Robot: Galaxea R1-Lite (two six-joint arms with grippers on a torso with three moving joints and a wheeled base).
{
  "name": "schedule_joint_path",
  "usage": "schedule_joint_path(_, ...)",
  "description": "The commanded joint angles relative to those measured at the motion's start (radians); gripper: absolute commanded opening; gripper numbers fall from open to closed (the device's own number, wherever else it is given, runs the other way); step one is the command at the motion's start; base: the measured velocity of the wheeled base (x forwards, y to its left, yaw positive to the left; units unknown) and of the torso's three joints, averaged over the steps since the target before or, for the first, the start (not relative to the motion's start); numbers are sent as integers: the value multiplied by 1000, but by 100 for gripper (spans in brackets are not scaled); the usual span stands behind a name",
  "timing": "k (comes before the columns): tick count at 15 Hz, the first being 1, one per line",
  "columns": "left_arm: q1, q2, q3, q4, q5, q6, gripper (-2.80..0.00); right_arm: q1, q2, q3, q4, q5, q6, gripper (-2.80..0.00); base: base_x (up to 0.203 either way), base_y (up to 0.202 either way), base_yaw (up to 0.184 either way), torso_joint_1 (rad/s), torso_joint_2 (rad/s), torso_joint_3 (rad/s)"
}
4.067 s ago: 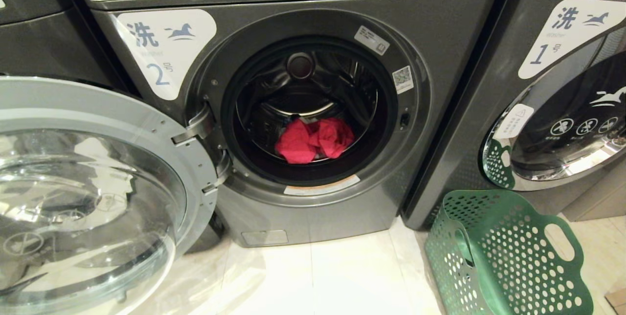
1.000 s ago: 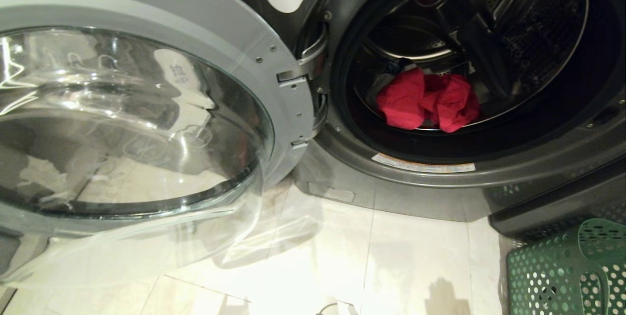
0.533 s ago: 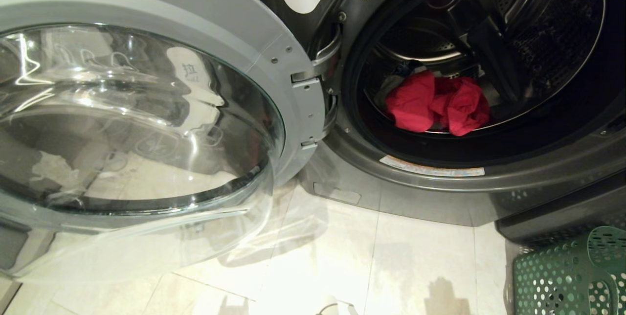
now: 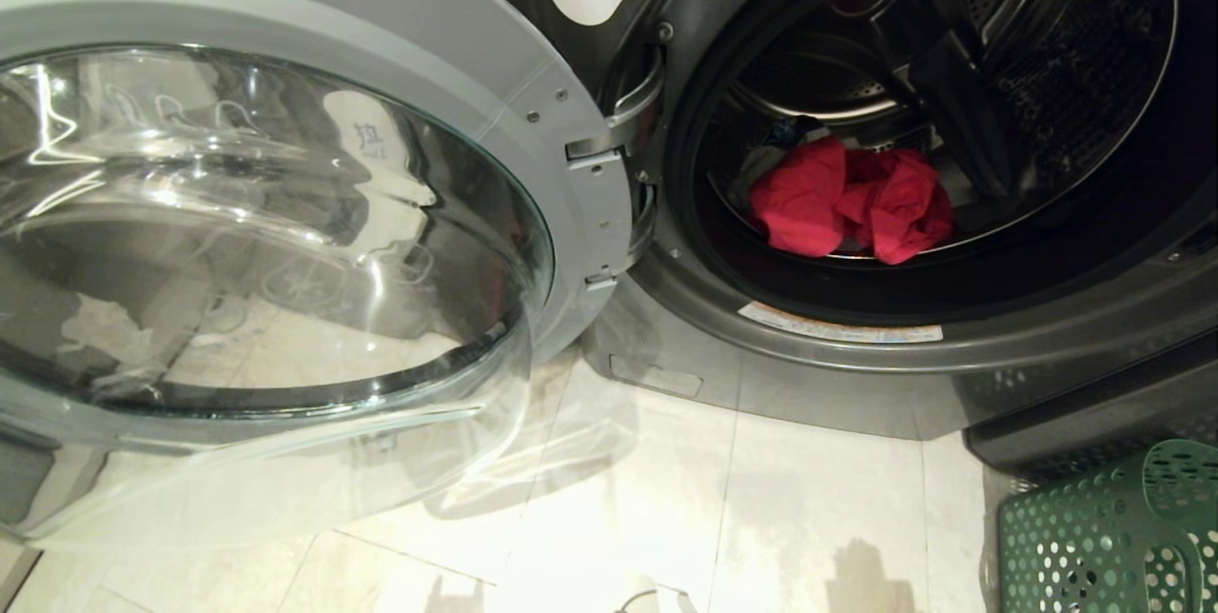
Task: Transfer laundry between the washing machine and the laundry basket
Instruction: Place the clothes into the washing machine
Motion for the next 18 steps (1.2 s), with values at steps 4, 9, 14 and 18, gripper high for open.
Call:
schedule_joint_path(4, 0, 1, -1, 0, 0, -1, -280, 0, 0, -2, 4, 11, -64, -280, 0, 0, 0, 0, 0, 0)
schedule_joint_path(9, 0, 1, 1, 0, 0, -1, -280, 0, 0, 0, 1, 19, -70, -280, 0, 0, 0, 0, 0, 0)
schedule_joint_path(14, 0, 1, 1, 0, 2, -1, -280, 0, 0, 0, 1, 16, -49, -280, 0, 0, 0, 0, 0, 0)
schedule_joint_path(18, 0, 1, 0, 0, 0, -1, -280, 0, 0, -30, 3, 13, -64, -280, 0, 0, 0, 0, 0, 0)
